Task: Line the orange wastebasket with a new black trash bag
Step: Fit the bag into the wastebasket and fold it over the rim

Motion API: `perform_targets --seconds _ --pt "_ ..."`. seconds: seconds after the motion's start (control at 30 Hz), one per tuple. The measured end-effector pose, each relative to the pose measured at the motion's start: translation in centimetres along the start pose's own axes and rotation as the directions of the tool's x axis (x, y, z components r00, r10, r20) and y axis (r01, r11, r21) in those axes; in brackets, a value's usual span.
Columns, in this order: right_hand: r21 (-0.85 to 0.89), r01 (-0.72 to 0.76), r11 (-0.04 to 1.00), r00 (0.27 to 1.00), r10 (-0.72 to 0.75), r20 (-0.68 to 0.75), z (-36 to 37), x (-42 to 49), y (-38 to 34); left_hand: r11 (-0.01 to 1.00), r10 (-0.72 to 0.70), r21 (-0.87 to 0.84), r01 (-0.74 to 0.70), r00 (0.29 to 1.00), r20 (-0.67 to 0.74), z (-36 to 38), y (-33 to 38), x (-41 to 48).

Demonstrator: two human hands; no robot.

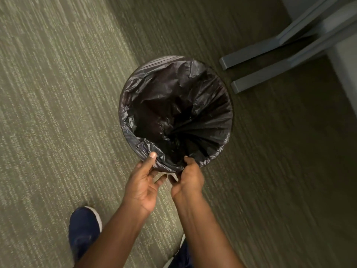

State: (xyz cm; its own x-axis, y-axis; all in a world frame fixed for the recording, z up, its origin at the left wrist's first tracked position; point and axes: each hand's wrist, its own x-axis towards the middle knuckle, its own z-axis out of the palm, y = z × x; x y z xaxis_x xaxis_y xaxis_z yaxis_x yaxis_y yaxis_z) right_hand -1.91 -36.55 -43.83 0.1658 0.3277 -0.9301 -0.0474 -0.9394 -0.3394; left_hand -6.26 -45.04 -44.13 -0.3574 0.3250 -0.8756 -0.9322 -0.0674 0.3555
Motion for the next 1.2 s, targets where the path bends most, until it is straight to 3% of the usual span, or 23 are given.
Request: perform_targets --seconds 0.23,0.4,0.5,0.63,0.8,0.9,1.07,1.2 --pt "0.21 -0.004 0.978 0.999 0.013 -0.041 -2.3 1.2 -5.0 0.936 0.01 0.348 -0.051 0.993 0.116 5.6 -3.8 -0.2" --pt "0.308 0.039 0.951 0.999 -0.033 -0.027 -3.5 2.8 -8.7 0.858 0.066 0.497 -0.128 0.988 0.14 10.0 -5.2 0.7" --pt "0.31 0.053 0.949 0.998 -0.043 -0.04 -4.6 3.7 -10.5 0.867 0.102 0.48 -0.131 0.991 0.086 12.6 -6.3 1.9" --pt "0.314 0.053 0.948 0.999 -0.051 -0.012 -5.8 5.1 -12.3 0.971 -0.038 0.237 0.032 0.999 0.02 16.1 -7.4 3.5" --pt "0.357 0.128 0.925 0.99 -0.138 0.003 -6.3 7.2 -15.1 0.991 -0.094 0.102 0.083 0.989 0.114 19.1 -8.2 4.2" --pt "0.394 0.198 0.897 0.979 -0.199 -0.04 -6.3 8.3 -16.5 0.988 -0.14 0.085 0.126 0.973 0.181 21.3 -8.8 4.1" --pt "0.573 0.234 0.786 0.948 -0.315 0.044 -6.9 9.6 -19.1 0.963 -0.256 0.141 0.228 0.939 0.228 26.0 -9.7 4.2" --pt "0.539 0.287 0.792 0.933 -0.358 0.029 -7.2 11.1 -21.7 0.959 -0.155 0.266 0.096 0.965 0.212 29.1 -10.4 5.2"
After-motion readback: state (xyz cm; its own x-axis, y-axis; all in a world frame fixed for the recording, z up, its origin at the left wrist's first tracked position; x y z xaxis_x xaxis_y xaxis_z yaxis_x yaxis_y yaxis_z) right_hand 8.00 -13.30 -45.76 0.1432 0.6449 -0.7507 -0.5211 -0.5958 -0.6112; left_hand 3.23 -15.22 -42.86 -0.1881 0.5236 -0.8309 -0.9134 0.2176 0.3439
